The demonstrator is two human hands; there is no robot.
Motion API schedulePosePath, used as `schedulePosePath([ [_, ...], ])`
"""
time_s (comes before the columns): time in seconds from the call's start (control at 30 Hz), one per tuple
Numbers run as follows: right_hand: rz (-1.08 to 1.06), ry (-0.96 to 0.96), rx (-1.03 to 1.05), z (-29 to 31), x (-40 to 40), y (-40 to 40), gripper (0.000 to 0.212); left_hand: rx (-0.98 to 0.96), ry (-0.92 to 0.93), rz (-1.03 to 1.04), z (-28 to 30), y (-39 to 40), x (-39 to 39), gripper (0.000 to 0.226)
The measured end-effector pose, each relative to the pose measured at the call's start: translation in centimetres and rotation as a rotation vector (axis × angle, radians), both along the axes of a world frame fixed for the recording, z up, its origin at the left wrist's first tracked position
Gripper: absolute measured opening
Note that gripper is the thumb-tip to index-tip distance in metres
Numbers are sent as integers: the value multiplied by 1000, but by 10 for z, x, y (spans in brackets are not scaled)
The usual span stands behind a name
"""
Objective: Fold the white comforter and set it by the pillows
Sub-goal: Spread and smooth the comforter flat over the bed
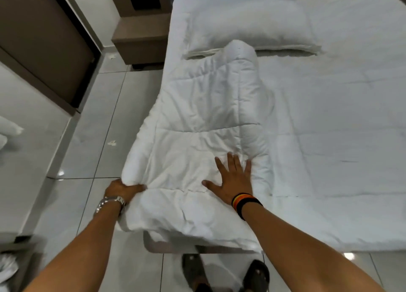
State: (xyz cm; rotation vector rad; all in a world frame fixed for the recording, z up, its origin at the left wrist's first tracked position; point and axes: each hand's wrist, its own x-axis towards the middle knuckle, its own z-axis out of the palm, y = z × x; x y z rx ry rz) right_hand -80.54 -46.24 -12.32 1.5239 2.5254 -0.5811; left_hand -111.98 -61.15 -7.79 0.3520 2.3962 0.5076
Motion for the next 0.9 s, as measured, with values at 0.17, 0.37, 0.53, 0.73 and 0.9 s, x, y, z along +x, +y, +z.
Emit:
schedulePosePath([
  [0.17,-31,21,4,-16,-39,-18,106,105,-262,68,-26,11,-18,133],
  [0.37,-112,65,-27,-42,-131,-39,104,156,-450,103,-73,64,-82,142],
  [0.53,-230,39,-96,-73,-182,-65,100,248,-642,118,-97,102,-118,141],
  [0.73,-324,37,-93,-67,-192,-77,98,307,-634,60,-91,118,-125,116],
  [0.9,-313,73,-138,-39,-217,-110,99,426,-602,184,-63,54,-160,77],
])
